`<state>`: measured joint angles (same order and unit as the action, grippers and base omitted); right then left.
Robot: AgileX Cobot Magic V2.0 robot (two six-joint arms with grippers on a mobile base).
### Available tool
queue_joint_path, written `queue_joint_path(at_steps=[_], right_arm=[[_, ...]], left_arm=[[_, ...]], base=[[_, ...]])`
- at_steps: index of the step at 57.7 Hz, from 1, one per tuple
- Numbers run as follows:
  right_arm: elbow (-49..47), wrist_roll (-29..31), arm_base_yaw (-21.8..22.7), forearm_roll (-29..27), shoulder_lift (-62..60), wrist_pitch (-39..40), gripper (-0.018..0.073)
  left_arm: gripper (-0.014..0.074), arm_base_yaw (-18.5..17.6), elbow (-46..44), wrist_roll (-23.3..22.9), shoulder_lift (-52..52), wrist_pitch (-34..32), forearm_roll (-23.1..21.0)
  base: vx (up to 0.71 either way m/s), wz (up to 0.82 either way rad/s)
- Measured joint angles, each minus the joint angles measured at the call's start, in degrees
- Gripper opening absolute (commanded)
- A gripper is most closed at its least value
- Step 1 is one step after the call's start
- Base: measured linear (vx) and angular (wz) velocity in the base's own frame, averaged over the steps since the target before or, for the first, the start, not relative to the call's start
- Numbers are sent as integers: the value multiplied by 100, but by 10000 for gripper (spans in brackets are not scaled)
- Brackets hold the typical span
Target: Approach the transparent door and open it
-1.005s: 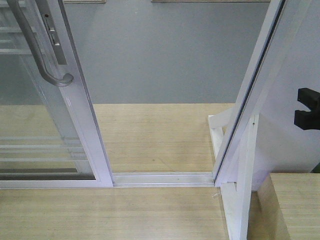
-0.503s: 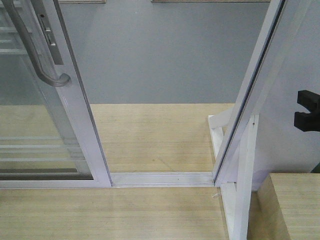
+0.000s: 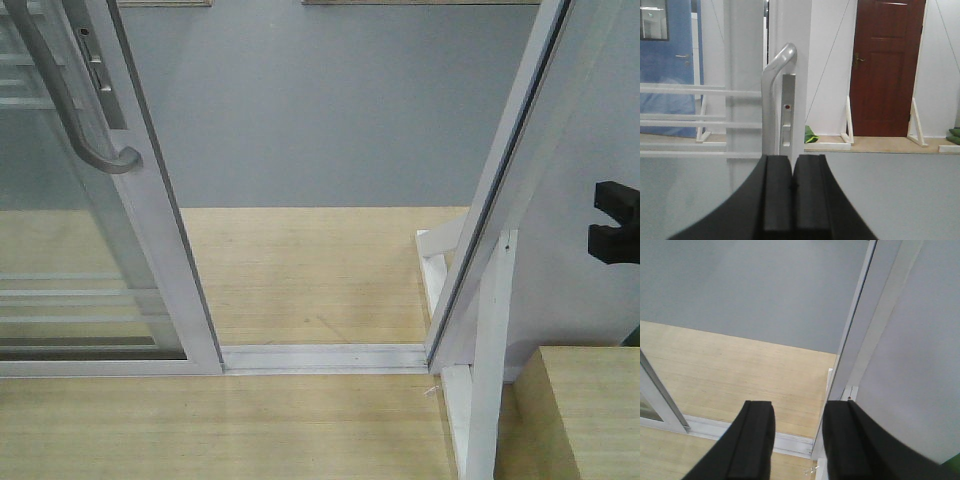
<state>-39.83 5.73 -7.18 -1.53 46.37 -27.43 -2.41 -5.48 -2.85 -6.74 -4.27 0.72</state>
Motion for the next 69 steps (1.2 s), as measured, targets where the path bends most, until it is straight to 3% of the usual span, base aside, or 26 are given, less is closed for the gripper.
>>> queue_joint_path(at_steps=[11,36,69], right_arm=[[0,0,0,-1,0,-6,327],[0,0,0,-1,2,-34,327],[0,0,0,-1,2,-38,326]], left_arm=[[-7,0,693,244,711,-67,-72],[-7,-132,698,244,739,703,-26],[-6,-132,698,244,739,749,-22]], base=[[0,0],[0,0],[0,0]])
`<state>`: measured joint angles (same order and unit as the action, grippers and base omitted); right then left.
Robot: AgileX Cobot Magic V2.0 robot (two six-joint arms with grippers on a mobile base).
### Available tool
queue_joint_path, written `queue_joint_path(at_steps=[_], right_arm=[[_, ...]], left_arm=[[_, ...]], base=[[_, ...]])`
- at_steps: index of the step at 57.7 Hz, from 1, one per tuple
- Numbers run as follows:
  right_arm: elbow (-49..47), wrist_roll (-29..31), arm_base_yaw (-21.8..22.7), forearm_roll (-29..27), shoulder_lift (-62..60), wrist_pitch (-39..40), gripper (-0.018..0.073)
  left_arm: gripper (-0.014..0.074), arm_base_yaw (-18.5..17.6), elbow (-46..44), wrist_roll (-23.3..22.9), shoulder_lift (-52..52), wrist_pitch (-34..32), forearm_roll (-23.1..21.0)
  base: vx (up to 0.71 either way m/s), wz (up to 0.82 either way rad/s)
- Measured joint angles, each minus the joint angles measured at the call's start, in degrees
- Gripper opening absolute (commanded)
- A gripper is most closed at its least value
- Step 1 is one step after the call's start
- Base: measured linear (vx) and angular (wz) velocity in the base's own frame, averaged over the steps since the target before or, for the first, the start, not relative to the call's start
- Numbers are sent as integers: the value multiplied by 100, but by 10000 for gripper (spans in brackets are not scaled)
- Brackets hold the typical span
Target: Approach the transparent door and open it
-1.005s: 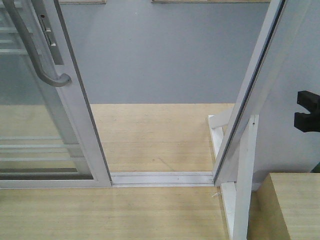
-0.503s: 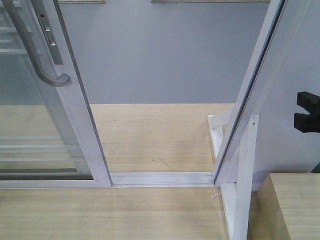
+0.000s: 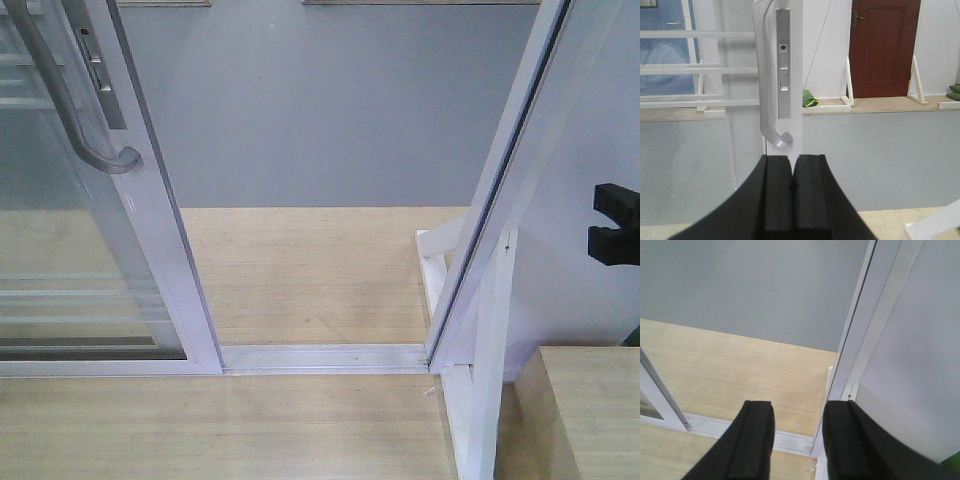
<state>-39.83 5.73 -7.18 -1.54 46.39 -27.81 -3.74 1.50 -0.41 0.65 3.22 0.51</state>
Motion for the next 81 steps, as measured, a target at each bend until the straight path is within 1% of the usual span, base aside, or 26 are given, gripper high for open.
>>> queue_joint_path(at_steps=[3,6,11,18,26,33,39,48,53,61,81], right_arm=[[17,0,4,7,0,0,314],[64,5,29,44,-52,42,277],[256,-1,182,81,-277,197,164],[805,-5,529,118,-887,752,-16],[1702,-5,805,154,-1793,1559,-11],[2615,-5,1081,154,-2672,2063,-11],[3311,-5,1229,154,-3410,2222,-8],[4101,-14,1257,154,-4425,2248,-8],[4147,-38,1257,154,-4667,2087,-8],[4150,-50,1257,154,-4695,1809,-8],[4150,-50,1257,154,-4695,1758,-8]], left_arm=[[-6,0,0,0,0,0,0],[-6,0,0,0,0,0,0],[-6,0,0,0,0,0,0],[-6,0,0,0,0,0,0],[-6,0,0,0,0,0,0],[-6,0,0,0,0,0,0],[-6,0,0,0,0,0,0],[-6,0,0,0,0,0,0],[-6,0,0,0,0,6,0],[-6,0,0,0,0,6,0],[-6,0,0,0,0,6,0]], base=[[0,0],[0,0],[0,0],[0,0],[0,0],[0,0],[0,0],[0,0],[0,0],[0,0],[0,0]])
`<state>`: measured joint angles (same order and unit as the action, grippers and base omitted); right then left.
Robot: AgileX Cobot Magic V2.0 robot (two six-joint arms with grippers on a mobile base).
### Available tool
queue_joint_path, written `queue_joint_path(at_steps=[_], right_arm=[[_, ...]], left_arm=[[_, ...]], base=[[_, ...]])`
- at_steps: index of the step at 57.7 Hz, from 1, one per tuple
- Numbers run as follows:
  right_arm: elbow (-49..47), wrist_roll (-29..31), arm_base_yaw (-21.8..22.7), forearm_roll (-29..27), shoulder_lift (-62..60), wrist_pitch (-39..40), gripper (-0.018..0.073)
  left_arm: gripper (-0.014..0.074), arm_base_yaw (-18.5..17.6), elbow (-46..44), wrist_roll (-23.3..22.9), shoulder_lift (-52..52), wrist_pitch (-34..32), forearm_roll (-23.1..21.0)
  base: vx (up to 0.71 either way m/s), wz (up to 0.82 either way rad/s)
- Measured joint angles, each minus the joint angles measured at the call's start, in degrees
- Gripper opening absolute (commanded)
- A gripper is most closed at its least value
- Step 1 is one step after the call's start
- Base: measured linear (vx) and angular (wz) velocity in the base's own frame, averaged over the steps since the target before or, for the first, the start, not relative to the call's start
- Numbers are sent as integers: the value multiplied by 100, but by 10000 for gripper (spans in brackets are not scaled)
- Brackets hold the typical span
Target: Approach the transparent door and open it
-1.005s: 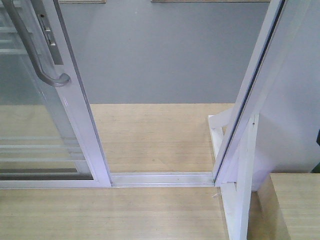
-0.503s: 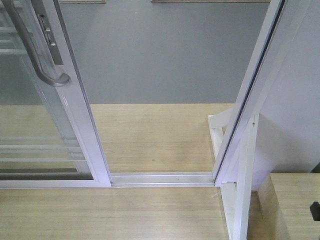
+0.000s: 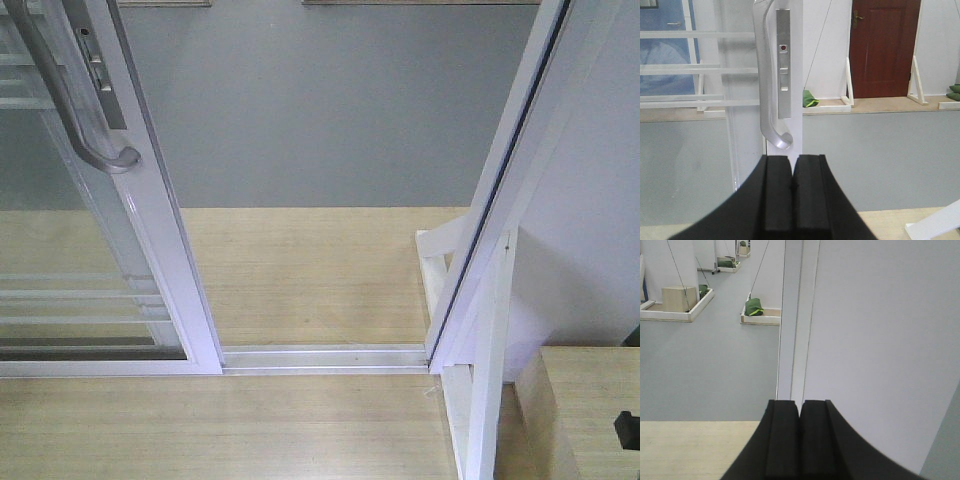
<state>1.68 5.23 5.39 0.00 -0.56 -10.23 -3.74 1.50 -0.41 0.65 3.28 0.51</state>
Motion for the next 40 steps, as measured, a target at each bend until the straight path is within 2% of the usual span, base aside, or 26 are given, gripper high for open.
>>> queue_joint_path(at_steps=[40], right_arm=[[0,0,0,0,0,0,-8]], left_arm=[[-6,0,0,0,0,0,0]], base=[[0,0]])
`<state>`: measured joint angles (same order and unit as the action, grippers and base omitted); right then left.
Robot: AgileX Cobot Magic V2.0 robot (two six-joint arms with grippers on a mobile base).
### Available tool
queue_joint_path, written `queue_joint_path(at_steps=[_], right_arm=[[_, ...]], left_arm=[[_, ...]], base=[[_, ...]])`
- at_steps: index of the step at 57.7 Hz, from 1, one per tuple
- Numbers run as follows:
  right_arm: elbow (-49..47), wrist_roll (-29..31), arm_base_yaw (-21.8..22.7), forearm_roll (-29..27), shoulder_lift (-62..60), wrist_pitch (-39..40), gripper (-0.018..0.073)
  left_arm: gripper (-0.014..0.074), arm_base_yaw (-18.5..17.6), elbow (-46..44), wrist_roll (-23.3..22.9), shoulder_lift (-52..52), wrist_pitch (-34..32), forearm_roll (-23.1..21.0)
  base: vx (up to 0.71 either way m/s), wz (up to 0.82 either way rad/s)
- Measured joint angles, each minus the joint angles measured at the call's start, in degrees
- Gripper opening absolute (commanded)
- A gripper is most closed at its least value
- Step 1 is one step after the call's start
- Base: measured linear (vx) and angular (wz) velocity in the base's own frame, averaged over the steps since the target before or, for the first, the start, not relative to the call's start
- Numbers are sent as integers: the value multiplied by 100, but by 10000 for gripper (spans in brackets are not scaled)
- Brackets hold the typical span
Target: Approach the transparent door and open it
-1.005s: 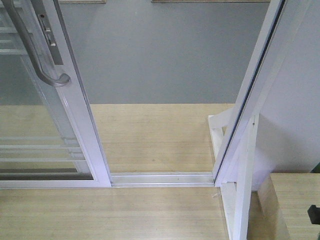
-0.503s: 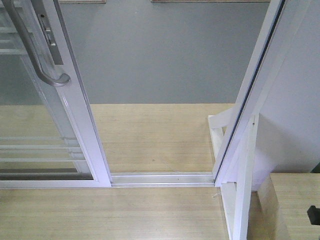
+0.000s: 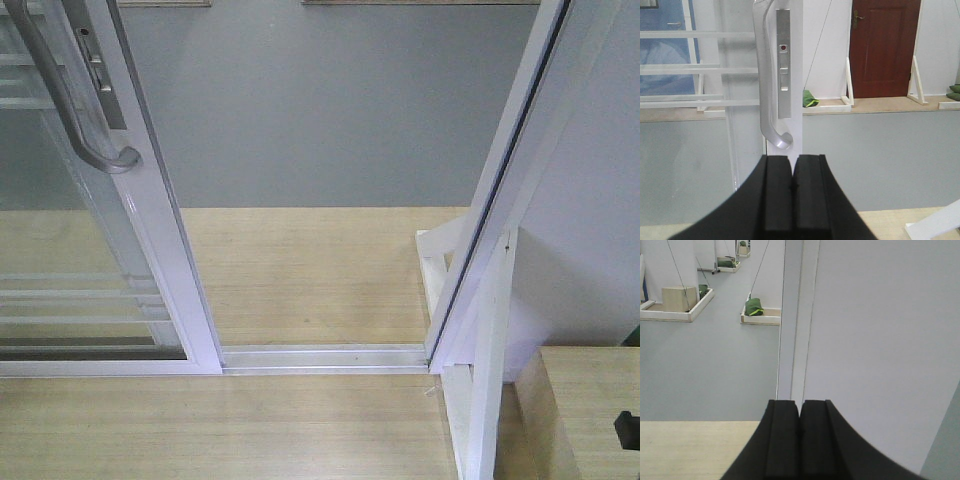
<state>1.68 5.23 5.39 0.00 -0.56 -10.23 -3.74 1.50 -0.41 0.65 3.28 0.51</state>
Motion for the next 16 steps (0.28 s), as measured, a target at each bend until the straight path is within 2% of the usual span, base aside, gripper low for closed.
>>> queue_joint_path(at_steps=[16], right_arm=[[0,0,0,0,0,0,-8]], left_arm=[[-6,0,0,0,0,0,0]], base=[[0,0]])
